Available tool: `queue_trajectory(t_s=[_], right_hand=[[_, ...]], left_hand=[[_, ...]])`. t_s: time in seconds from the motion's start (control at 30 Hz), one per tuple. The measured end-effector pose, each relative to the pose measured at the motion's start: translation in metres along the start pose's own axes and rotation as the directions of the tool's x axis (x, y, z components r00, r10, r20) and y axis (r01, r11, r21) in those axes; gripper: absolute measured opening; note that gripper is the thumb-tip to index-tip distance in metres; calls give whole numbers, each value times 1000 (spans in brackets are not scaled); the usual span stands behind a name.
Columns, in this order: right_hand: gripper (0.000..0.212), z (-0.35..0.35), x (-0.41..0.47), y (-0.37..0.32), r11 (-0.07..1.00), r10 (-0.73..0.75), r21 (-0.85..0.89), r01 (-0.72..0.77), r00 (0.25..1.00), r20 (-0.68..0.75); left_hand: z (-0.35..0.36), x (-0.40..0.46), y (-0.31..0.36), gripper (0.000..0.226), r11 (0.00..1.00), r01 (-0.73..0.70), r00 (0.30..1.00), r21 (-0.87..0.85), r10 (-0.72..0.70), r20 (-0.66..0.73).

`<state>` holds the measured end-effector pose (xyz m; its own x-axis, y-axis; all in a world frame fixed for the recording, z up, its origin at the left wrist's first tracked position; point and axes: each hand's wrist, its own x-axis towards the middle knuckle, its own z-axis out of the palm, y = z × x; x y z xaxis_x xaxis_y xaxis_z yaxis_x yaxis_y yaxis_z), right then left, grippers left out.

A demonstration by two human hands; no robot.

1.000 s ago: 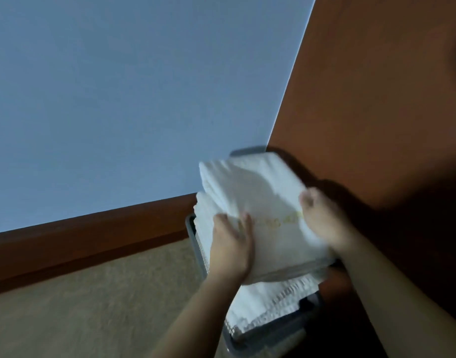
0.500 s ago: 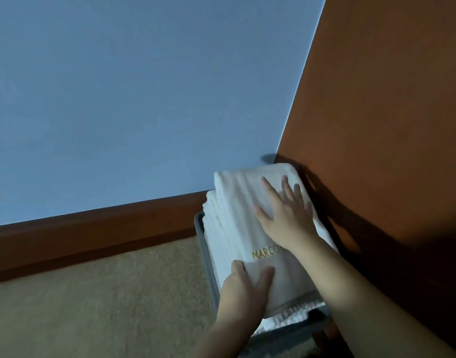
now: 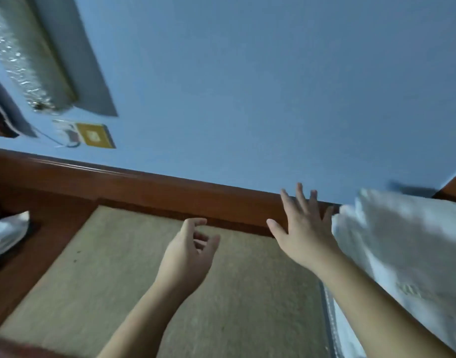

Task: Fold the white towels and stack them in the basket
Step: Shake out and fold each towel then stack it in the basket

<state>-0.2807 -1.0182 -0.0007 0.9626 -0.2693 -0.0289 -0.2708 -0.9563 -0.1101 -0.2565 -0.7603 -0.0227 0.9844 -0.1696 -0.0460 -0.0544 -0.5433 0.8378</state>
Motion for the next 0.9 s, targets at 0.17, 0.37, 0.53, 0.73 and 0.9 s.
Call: queue_trajectory(t_s=[0.17,0.37,0.53,0.73,0.9], right_hand=[[81,26,19,-228,874,-485,50,483,870,86],[83,86,35,-489,745,-667,202,635,714,212],[80,152,67,-672,710,-700,235,664,626,344],[49,255,112,-841,848,-525,243,470,687,503],[42,334,142,-900,969,-248,161,190,796,553]], left_hand=[[-162,0,-101,33,985,173,915,-1,-161,-371],[-334,1,-257,31,918,391,721,-67,-351,-598],[-442,43,-399,34,839,544,703,-22,-470,-534],[-522,103,-531,38,774,616,748,145,-517,-417],[-542,140,-587,44,791,542,839,285,-486,-247]])
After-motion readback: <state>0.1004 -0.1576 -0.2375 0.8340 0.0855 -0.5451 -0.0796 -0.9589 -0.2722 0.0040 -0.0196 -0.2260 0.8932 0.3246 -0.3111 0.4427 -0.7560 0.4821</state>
